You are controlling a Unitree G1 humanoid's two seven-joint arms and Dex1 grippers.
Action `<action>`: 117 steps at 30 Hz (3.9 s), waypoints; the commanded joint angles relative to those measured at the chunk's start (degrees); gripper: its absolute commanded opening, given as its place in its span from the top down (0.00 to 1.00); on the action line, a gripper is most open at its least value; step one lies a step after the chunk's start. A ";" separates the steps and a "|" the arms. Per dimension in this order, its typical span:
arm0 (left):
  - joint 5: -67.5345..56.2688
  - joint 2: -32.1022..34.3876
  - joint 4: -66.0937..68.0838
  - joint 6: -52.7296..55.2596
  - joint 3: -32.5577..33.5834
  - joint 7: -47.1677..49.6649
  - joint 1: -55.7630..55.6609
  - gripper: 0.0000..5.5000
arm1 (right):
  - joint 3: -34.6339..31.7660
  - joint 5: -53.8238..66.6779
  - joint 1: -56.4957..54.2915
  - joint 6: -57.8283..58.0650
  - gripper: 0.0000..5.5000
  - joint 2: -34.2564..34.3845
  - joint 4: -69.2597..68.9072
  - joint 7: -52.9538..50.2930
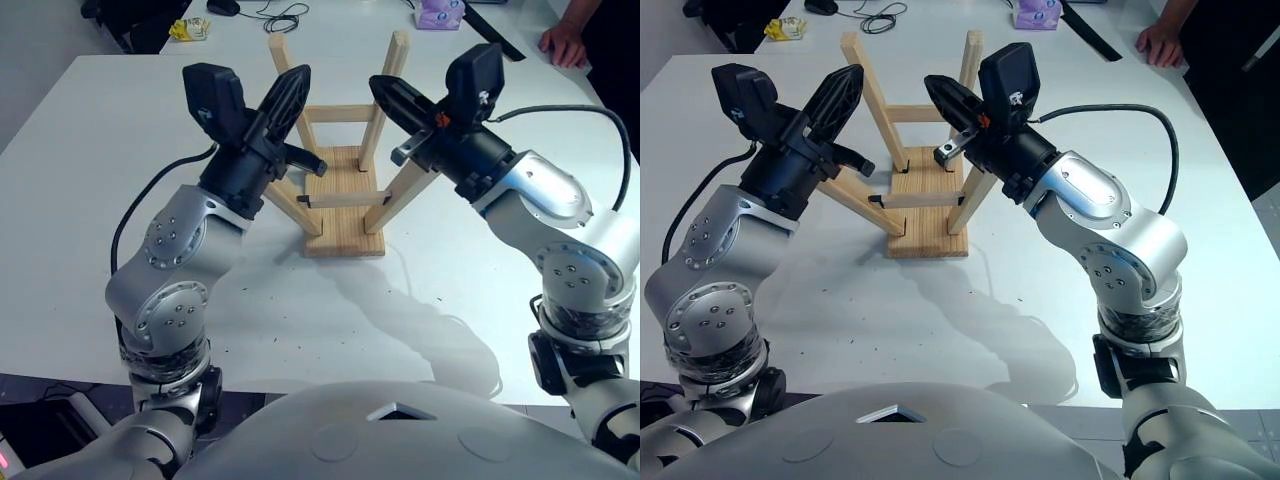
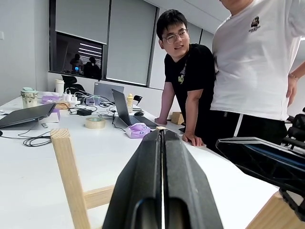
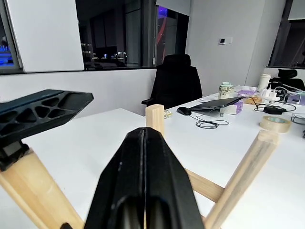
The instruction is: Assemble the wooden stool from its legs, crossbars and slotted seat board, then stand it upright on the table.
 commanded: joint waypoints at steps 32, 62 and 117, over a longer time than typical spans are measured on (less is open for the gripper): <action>18.60 -4.97 -5.89 -9.00 13.11 19.08 18.25 1.00 | -17.15 -5.99 16.58 11.98 1.00 8.99 -9.52 -28.51; -23.89 5.53 -3.00 -11.58 23.48 7.91 0.92 1.00 | -19.07 5.94 5.44 9.93 1.00 -6.36 -3.42 8.37; -23.35 13.01 13.83 -22.31 23.05 1.03 -5.47 1.00 | -17.78 15.79 -1.44 -12.83 1.00 -14.57 15.68 15.09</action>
